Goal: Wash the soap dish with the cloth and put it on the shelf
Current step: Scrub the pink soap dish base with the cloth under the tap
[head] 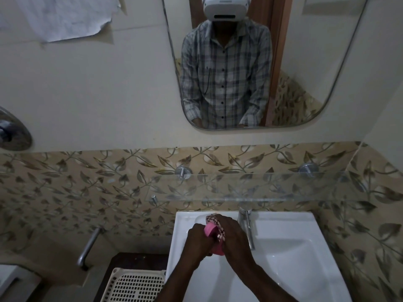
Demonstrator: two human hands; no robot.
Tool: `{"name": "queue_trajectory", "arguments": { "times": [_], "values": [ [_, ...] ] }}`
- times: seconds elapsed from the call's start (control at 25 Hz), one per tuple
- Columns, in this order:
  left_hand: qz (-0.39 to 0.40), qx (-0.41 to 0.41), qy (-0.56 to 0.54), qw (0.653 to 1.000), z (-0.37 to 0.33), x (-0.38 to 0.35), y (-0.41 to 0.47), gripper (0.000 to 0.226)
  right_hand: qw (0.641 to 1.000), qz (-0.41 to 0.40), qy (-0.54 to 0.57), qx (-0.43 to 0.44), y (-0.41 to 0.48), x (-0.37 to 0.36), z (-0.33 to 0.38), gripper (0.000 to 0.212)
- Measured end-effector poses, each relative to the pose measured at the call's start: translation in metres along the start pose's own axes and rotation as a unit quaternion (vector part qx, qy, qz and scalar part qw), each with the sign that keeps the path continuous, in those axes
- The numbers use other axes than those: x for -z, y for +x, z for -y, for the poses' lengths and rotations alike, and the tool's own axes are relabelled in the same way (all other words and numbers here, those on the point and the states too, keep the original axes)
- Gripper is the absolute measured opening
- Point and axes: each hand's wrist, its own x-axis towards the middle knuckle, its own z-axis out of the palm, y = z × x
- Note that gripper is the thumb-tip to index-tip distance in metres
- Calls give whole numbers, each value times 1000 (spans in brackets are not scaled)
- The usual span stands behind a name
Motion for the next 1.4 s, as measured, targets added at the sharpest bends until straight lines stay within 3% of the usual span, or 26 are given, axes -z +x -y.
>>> {"name": "queue_trajectory", "arguments": {
  "times": [0.08, 0.16, 0.28, 0.4, 0.52, 0.6, 0.72, 0.92, 1.08, 1.24, 1.4],
  "values": [
    [-16, -33, -4, 999, 4, 1, 2, 12, 994, 4, -66, 90, -5, -4, 2, 43],
    [-49, -78, 3, 996, 11, 2, 0, 13, 991, 13, -77, 109, -4, -5, -6, 58],
    [-93, -90, 0, 992, 27, -3, -4, 16, 988, 6, 112, -108, -6, -1, -9, 46],
    [-83, -74, -10, 994, 33, -6, -3, 16, 989, 91, 102, -53, -13, -5, 9, 40],
    [-96, -91, -74, 989, 36, -7, -7, 21, 982, 60, 150, -97, -6, -3, -2, 37],
    [-108, -67, -161, 979, 35, -11, -10, 9, 939, 32, 248, -235, 3, -1, -6, 28],
    [-120, -54, -260, 957, 34, -21, -12, 13, 899, 32, 257, -352, 4, -11, -7, 21],
    [-5, 5, -368, 930, 24, -4, 5, 33, 843, -1, 373, -387, -1, 5, -16, 8],
    [43, 16, -364, 930, 26, -2, 2, 55, 870, -2, 314, -381, 2, 20, -21, 20],
    [27, -24, -344, 938, 27, -2, -4, 41, 915, -6, 196, -354, 4, 25, -21, 20],
    [-40, -55, -277, 959, 26, -18, -7, 19, 904, -15, 192, -382, 7, 18, -16, 25]
  ]
}}
